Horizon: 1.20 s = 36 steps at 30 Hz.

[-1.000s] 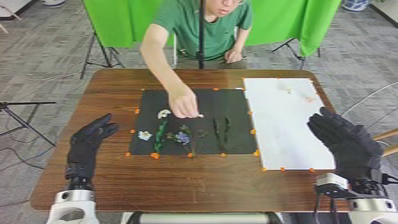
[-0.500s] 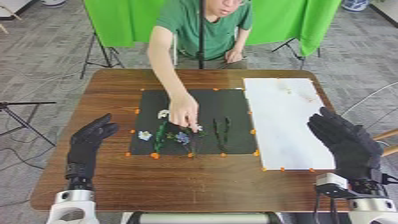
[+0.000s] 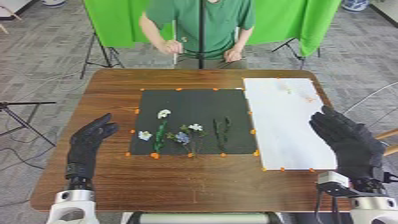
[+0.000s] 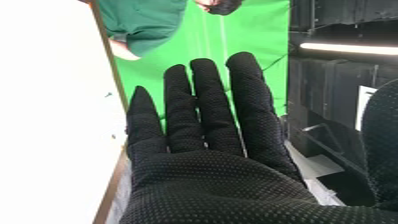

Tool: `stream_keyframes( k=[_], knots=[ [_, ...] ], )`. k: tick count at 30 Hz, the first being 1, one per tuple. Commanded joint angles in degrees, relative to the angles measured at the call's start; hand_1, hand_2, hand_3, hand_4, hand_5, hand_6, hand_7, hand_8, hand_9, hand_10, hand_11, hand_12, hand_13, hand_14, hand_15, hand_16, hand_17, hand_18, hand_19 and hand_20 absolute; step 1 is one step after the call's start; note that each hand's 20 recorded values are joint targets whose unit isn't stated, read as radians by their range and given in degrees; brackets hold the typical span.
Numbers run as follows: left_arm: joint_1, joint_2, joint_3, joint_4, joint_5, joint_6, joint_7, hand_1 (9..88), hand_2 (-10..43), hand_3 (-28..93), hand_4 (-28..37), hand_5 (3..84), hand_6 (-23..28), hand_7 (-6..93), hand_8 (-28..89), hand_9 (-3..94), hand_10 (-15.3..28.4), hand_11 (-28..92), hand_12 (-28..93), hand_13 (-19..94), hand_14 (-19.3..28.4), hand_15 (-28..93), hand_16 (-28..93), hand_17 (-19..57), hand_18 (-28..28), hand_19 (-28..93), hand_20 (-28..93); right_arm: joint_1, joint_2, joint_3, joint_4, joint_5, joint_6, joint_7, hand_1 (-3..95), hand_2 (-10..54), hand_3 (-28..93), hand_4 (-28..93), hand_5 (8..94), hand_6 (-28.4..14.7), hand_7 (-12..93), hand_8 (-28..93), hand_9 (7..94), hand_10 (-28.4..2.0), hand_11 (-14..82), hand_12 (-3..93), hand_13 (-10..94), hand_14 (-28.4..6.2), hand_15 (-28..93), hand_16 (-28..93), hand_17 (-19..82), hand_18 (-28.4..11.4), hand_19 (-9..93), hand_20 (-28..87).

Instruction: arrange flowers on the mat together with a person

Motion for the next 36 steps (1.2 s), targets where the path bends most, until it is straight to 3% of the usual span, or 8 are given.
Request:
stream_keyframes(
  k=[1, 8, 11, 13, 16, 18, 24, 36],
  knots=[
    [0.43, -0.12, 0.07, 0.28, -0.27, -0.67, -0.19, 27.7, -9.5, 68, -21.5, 48.2, 4.9, 11.5, -7, 49.9, 13.6, 20, 15, 43, 16.2, 19, 0, 12.8, 10.8, 8, 19, -0.16, 0.25, 0.11, 0.24, -0.69, 0.37, -0.28, 7.8, 1.5, 75, -18, 48.9, -1.9, 8, -7, 45.2, -15.2, 5.5, 14.8, 33, -12.0, 11, 13, 17, -15.2, 1, 25],
    [0.75, -0.27, 0.10, 0.14, -0.32, -0.34, -0.13, 27.7, -9.5, 68, -21.5, 48.2, 4.8, 11.6, -7, 49.9, 13.5, 20, 15, 43, 16.2, 19, 0, 12.8, 10.8, 8, 20, 2.69, 2.46, 0.13, 0.78, -8.08, 2.18, -0.07, 11.0, -1.3, 75, -18, 49.4, -1.8, 9, -7, 46.5, -15.4, 6.1, 15.7, 35, -12.2, 12, 13, 18, -15.3, 3, 27],
    [0.58, -0.27, 0.25, 0.17, -0.33, -0.23, -0.03, 27.6, -9.5, 68, -21.6, 48.2, 4.8, 11.6, -7, 50.0, 13.6, 20, 15, 43, 16.2, 19, 0, 12.8, 10.8, 8, 19, 6.76, 6.01, -1.89, 0.73, -17.08, 10.64, 2.48, 14.3, -3.2, 74, -18, 50.3, -1.9, 10, -8, 48.3, -15.6, 6.4, 16.7, 37, -12.5, 13, 15, 20, -15.2, 6, 29],
    [0.50, -0.34, 0.32, 0.20, -0.32, -0.20, 0.05, 27.7, -9.5, 68, -21.6, 48.2, 4.8, 11.6, -7, 50.0, 13.6, 20, 15, 43, 16.2, 19, 0, 12.8, 10.8, 8, 20, 10.79, 9.00, -4.03, 0.80, -25.95, 17.52, 8.30, 17.8, -4.4, 73, -18, 51.8, -2.1, 11, -8, 51.2, -15.9, 6.9, 17.3, 42, -13.0, 15, 16, 22, -15.3, 11, 32],
    [0.29, -0.28, 0.54, 0.26, -0.25, -0.22, 0.01, 27.7, -9.5, 68, -21.6, 48.2, 4.8, 11.7, -7, 50.0, 13.7, 20, 15, 43, 16.2, 19, 0, 12.8, 10.8, 8, 20, 17.52, 12.96, -6.42, 2.81, -39.51, 20.07, 16.61, 23.0, -7.2, 71, -17, 53.2, -2.8, 12, -8, 57.2, -16.3, 10.5, 20.1, 55, -14.1, 19, 23, 24, -15.7, 26, 39],
    [0.27, -0.33, 0.64, 0.28, -0.27, -0.19, 0.15, 27.7, -9.5, 68, -21.6, 48.3, 4.8, 11.6, -7, 49.9, 13.7, 20, 15, 43, 16.1, 19, 0, 12.8, 10.8, 8, 20, 21.78, 15.51, -8.69, 5.19, -45.31, 22.05, 20.64, 24.3, -8.5, 70, -17, 53.2, -3.1, 12, -8, 58.5, -16.4, 12.9, 21.0, 58, -14.5, 22, 25, 24, -16.7, 33, 41],
    [0.93, -0.43, 0.43, -0.11, -0.34, 0.31, 0.08, 27.7, -9.5, 68, -21.4, 48.2, 4.7, 11.7, -7, 50.0, 13.7, 20, 15, 43, 16.2, 19, 0, 12.8, 10.8, 8, 20, 34.08, 21.60, -17.28, 15.95, -62.36, 20.81, 31.96, 27.1, -9.5, 68, -21, 53.2, -3.1, 13, -7, 61.5, -17.1, 22.5, 26.1, 61, -15.6, 46, 28, 22, -20.6, 52, 44],
    [1.96, -0.76, 0.03, -0.51, -0.74, 0.74, 0.35, 27.6, -9.5, 68, -21.5, 48.2, 4.8, 11.6, -7, 49.9, 13.7, 19, 15, 43, 16.2, 19, 0, 12.8, 10.8, 8, 20, 48.18, 24.16, -28.69, 33.74, -77.54, 18.42, 35.82, 35.3, -9.5, 69, -25, 56.3, 1.5, 19, -9, 61.9, -16.1, 30.4, 30.6, 61, -15.0, 58, 28, 22, -21.4, 57, 46]
  ],
)
